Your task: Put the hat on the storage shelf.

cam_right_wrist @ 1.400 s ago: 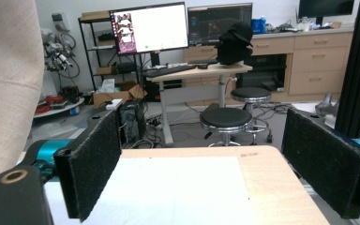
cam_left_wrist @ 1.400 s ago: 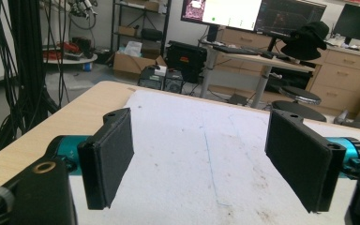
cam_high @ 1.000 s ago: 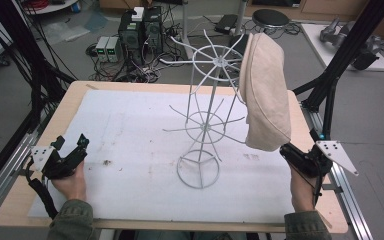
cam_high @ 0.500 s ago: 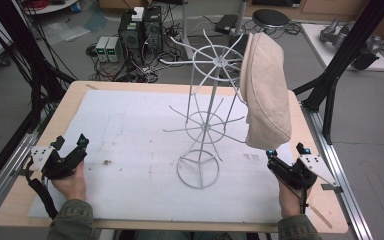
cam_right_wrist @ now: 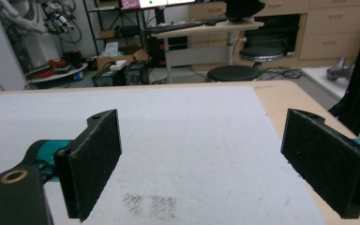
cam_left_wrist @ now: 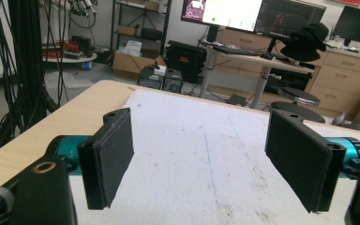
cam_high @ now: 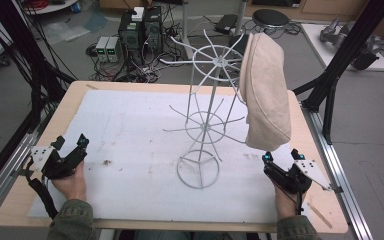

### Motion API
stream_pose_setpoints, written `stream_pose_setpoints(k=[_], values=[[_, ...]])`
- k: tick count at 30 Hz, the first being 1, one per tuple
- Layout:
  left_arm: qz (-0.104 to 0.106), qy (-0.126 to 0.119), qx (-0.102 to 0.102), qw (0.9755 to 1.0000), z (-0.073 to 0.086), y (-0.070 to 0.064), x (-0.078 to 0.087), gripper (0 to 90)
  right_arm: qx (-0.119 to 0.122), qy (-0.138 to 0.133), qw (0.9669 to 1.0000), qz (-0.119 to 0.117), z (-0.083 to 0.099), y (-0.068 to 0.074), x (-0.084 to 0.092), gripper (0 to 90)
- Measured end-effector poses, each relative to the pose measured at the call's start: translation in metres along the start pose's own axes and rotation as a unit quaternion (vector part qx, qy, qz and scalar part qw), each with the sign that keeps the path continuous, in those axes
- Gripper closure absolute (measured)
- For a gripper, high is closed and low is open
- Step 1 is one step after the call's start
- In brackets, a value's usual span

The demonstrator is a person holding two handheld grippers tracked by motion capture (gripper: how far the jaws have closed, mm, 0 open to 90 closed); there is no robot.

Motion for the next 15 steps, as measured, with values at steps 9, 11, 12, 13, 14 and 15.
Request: stream_pose_setpoints(k=[9, 11, 12, 13, 14, 15], values=[[0.001, 0.002, -0.001, 1.0000, 0.0006, -0.0007, -0.0002, 24.0, 0.012, -0.005, 0.9999, 0.001, 0.0013, -0.0006, 0.0011, 11.6], [0.002, 0.003, -0.001, 1.0000, 0.0010, -0.0009, -0.0007, 24.0, 0.015, -0.004, 0.9999, -0.004, 0.0010, 0.0001, 0.0008, 11.6], [0.003, 0.003, -0.001, 1.0000, 0.0012, -0.0010, -0.0008, 24.0, 0.014, -0.005, 0.9999, -0.007, 0.0010, 0.0006, 0.0005, 11.6], [0.003, 0.004, -0.002, 1.0000, 0.0014, -0.0010, -0.0009, 24.1, 0.014, 0.000, 0.9999, -0.010, 0.0019, 0.0011, 0.0006, 11.6], [0.003, 0.003, -0.001, 1.0000, 0.0014, -0.0010, -0.0011, 24.1, 0.013, 0.002, 0.9998, -0.013, 0.0026, 0.0016, 0.0001, 11.6], [0.003, 0.003, -0.001, 1.0000, 0.0014, -0.0010, -0.0011, 24.1, 0.011, 0.006, 0.9998, -0.014, 0.0040, 0.0022, -0.0001, 11.6]])
Point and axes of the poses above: each handheld gripper's, and its own axes: x roughly backward along the jaws, z roughly out of its underside, y roughly to its left, the point moved 9 cm from there along -x, roughly forward along the jaws, and after that the axes turned 2 degrees about -z, right-handed, at the moved point
